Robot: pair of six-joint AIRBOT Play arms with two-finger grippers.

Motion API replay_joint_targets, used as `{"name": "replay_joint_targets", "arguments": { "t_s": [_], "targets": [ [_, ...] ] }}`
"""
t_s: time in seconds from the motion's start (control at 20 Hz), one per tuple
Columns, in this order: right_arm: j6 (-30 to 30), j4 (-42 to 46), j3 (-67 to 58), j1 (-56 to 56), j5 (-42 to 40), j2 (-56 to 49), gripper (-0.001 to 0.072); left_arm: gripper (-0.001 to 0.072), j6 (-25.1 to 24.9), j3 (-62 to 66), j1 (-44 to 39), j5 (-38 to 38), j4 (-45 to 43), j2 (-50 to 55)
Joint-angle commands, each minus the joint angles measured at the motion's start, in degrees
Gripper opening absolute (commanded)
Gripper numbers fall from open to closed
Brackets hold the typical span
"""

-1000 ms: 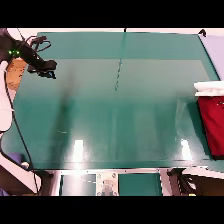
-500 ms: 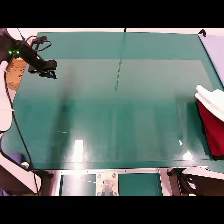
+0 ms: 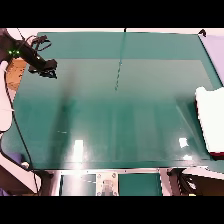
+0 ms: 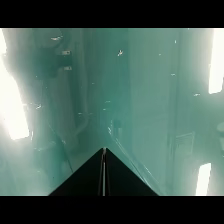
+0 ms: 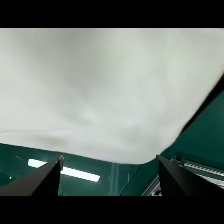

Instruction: Fold the shirts.

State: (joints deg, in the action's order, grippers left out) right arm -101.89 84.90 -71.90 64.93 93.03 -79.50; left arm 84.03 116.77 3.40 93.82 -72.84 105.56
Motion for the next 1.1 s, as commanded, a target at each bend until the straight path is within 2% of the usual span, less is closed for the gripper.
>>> {"name": "replay_joint_targets", "arguments": {
  "t_s": [0.0,0.15,0.2,0.25,0.3,0.35,0.5,0.7,0.85,1.05],
  "targets": [
    [-2.6,1.9,-3.4,-0.1,3.9,0.0,0.0641,0.0022,-0.5,0.0,0.0,0.4,1.3,0.0],
    [-3.5,-9.7,-12.5,-2.4,4.2,0.0,0.0611,0.0022,-0.3,0.0,0.0,0.6,5.3,-1.1],
    [-2.9,-12.3,-14.5,-4.1,3.6,0.0,0.0394,0.0021,0.3,0.0,0.0,0.6,6.0,-2.1],
    [-1.4,-13.9,-15.3,-6.1,2.5,0.1,0.0024,0.0021,1.2,-0.1,0.0,0.9,6.3,-3.4],
    [-0.7,-14.6,-15.3,-8.9,1.0,0.1,0.0034,0.0021,1.5,-0.9,0.0,1.3,6.4,-5.0],
    [0.6,-14.6,-14.7,-11.6,-0.4,0.2,0.0015,0.0021,1.6,-2.4,0.0,1.7,6.4,-7.0],
    [5.3,-15.4,-8.6,-20.9,-6.3,2.4,0.0013,0.0021,2.1,-12.8,0.0,1.0,6.5,-15.7],
    [12.8,-19.3,11.2,-30.5,-15.6,15.1,0.0013,0.0021,2.1,-39.1,-2.3,-6.8,6.4,-34.5],
    [17.1,-22.8,25.9,-34.8,-18.3,26.2,0.0014,0.0022,4.2,-58.4,-7.5,-12.9,6.4,-47.0],
    [17.1,-23.5,31.2,-38.9,-22.1,32.5,0.0015,0.0022,6.4,-67.3,-9.4,-14.8,6.4,-52.7]
  ]
}}
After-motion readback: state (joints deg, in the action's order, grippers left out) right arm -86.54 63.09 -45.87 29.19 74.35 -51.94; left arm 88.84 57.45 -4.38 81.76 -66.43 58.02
